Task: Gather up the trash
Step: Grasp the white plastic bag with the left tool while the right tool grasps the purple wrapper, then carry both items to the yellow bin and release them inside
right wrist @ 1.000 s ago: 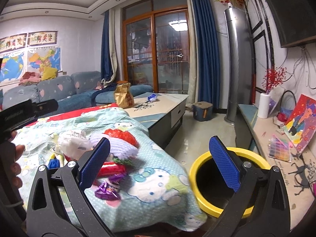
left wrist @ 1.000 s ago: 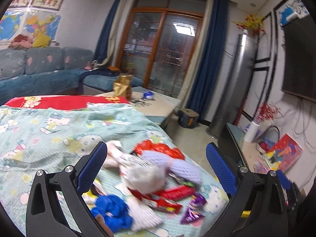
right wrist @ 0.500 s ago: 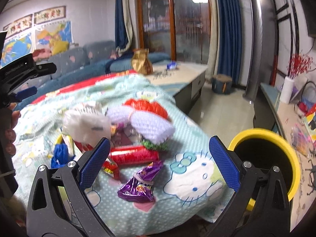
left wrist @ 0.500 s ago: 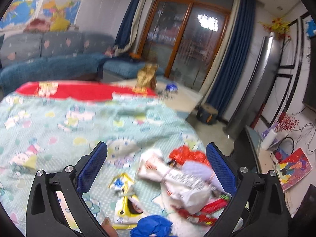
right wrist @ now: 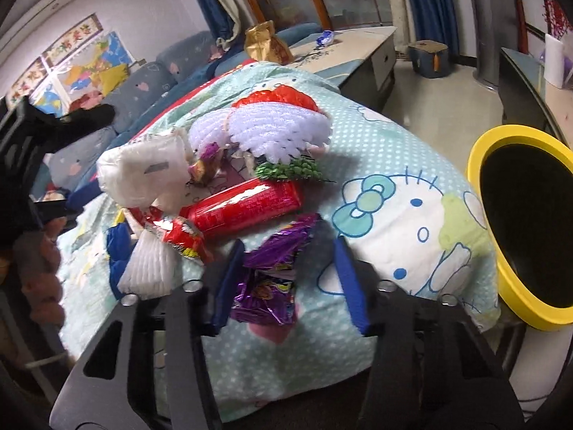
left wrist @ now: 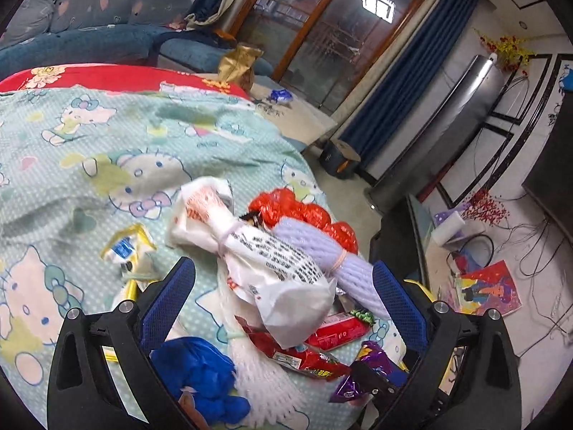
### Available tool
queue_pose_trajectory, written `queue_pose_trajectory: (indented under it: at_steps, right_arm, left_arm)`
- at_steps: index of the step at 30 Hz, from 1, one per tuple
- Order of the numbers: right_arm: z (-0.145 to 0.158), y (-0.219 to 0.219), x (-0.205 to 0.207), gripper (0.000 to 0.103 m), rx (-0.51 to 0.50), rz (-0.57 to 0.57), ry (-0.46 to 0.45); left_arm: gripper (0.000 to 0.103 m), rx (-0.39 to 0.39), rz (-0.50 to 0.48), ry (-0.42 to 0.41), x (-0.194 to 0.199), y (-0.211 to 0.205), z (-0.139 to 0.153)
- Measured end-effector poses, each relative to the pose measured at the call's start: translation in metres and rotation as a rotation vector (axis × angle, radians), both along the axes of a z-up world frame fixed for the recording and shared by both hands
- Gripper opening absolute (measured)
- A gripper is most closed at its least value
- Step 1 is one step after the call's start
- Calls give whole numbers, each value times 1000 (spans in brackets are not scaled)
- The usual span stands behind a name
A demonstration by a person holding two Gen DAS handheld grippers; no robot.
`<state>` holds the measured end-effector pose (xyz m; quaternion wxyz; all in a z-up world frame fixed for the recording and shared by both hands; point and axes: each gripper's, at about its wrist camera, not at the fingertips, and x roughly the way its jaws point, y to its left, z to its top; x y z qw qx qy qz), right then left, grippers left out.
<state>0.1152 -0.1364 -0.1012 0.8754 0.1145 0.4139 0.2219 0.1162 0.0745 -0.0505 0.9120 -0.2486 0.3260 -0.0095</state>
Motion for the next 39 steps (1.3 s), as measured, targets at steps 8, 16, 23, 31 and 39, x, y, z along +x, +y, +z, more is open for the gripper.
queue_pose_trajectory:
  at_steps: [8, 16, 23, 31, 39]
  right_arm:
    - [11, -1, -14, 21, 24, 38, -33]
    - [31, -12, -19, 21, 38, 36, -99]
    - [52, -18, -20, 20, 50, 49, -170]
    - [71, -40, -14, 20, 39, -1, -228]
    - [79, -75, -1, 20, 33, -94, -246]
  left_arm:
    - [53, -10, 29, 51, 6, 4, -12]
    - [33, 17, 20, -26, -7, 5, 6]
    - [32, 59, -10, -132, -22, 2, 41]
    - [32, 93, -99, -199, -26, -28, 65]
    - [32, 114, -191, -221, -23, -61, 68]
